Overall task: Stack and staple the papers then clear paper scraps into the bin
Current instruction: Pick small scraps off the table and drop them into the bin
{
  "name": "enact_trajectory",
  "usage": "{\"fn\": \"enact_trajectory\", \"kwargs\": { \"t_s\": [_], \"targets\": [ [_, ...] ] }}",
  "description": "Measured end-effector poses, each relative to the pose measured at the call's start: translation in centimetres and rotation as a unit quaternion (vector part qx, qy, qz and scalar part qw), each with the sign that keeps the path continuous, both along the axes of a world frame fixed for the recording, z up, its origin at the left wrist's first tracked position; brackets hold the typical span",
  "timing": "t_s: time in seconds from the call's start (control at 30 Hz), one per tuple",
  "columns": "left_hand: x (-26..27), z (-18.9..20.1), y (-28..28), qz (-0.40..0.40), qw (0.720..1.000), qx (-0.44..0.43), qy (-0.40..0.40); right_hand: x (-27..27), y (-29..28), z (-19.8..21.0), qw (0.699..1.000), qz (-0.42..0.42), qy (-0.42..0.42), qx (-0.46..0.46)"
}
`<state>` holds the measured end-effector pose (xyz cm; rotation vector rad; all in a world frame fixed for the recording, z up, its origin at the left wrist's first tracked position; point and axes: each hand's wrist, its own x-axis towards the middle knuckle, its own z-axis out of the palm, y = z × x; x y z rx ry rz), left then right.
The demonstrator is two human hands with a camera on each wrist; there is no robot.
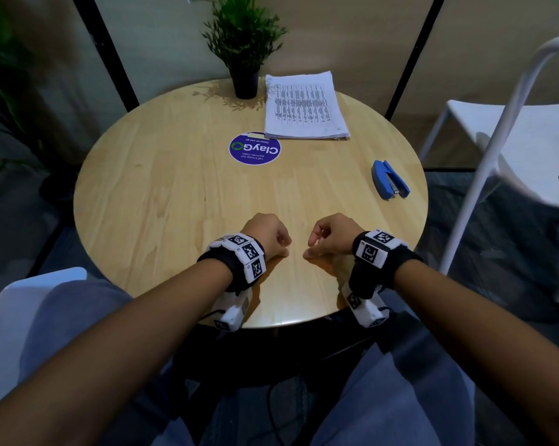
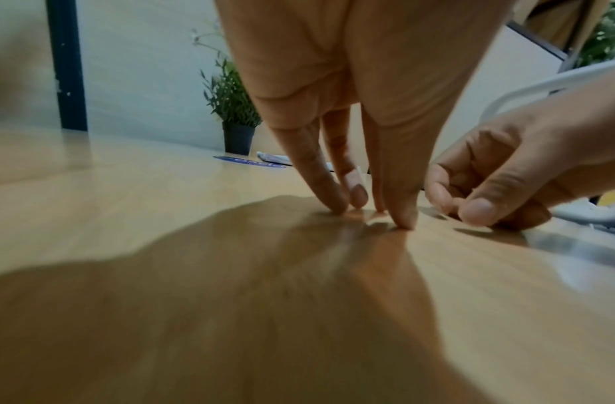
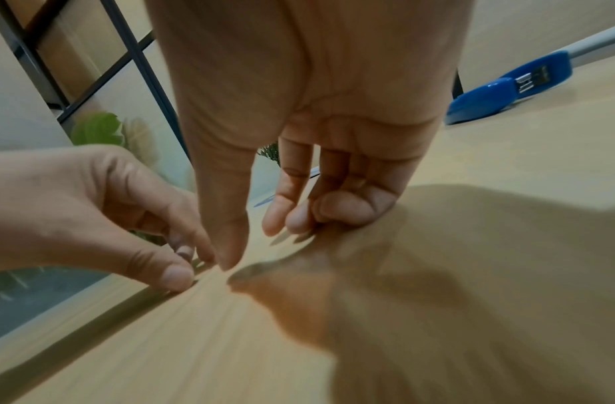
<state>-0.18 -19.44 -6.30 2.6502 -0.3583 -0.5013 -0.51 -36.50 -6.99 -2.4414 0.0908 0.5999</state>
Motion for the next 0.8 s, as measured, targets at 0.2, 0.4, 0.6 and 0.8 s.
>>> {"fn": "enact_trajectory", "kwargs": {
  "t_s": [0.2, 0.4, 0.6, 0.8],
  "targets": [
    [-0.3, 0.0, -0.5, -0.041, 0.998, 0.041, -0.008, -0.5, -0.4, -0.5, 1.000, -0.013, -0.010, 0.007],
    [0.0, -0.1, 0.6, -0.005, 1.000, -0.029, 0.011, -0.8, -0.2, -0.4, 1.000, -0.018, -0.016, 0.007],
    [0.4, 0.1, 0.4, -0.077, 0.997, 0.008, -0.001, -0.7, 0.0, -0.5, 1.000, -0.025, -0.017, 0.004],
    [0.8, 0.1, -0.2, -0.126, 0.990, 0.054, -0.017, -0.8, 0.3, -0.6, 0.999, -0.036, -0.022, -0.010]
  ]
}}
